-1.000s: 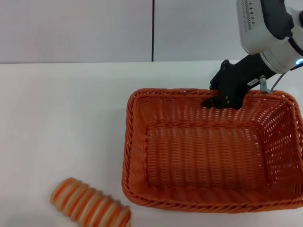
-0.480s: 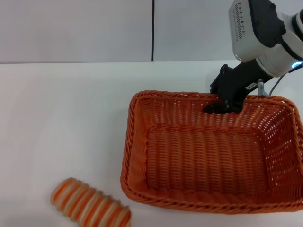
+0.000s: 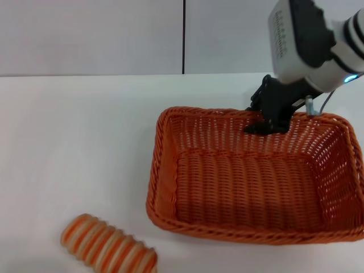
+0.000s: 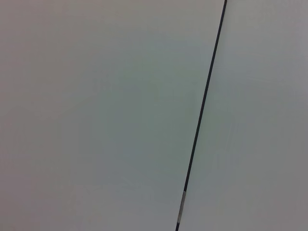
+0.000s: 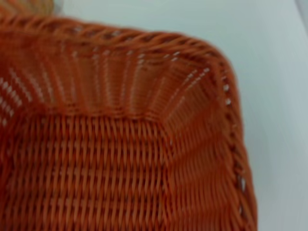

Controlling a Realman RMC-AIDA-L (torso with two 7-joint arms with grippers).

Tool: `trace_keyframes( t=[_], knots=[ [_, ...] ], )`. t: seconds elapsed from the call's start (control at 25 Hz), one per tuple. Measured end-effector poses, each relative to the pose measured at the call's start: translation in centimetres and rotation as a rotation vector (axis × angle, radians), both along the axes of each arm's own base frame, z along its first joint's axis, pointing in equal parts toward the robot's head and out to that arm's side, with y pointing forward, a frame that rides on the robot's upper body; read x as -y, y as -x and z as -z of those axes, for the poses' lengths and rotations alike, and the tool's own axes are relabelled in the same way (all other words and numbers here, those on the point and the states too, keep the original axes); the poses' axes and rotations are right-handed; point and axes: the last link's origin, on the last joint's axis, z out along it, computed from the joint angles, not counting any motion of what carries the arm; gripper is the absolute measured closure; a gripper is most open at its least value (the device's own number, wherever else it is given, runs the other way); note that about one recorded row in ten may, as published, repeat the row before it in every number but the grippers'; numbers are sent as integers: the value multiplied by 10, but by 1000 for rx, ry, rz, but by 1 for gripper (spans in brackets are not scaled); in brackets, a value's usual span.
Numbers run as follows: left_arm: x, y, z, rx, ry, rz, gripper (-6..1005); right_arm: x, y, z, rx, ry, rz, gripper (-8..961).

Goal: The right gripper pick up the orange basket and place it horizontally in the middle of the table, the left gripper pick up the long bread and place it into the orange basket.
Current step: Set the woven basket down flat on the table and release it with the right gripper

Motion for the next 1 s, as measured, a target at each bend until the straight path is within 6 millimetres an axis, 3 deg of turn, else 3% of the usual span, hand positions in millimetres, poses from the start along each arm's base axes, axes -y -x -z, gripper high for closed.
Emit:
trace_keyframes(
  t=[0.24, 1.0],
  knots=[
    [0, 0, 1, 3, 0, 0, 224, 1, -1, 11, 63, 6, -61, 646],
    [-1, 0, 1, 5, 3, -4, 225, 5, 12, 14, 66, 29, -161, 672]
  ],
)
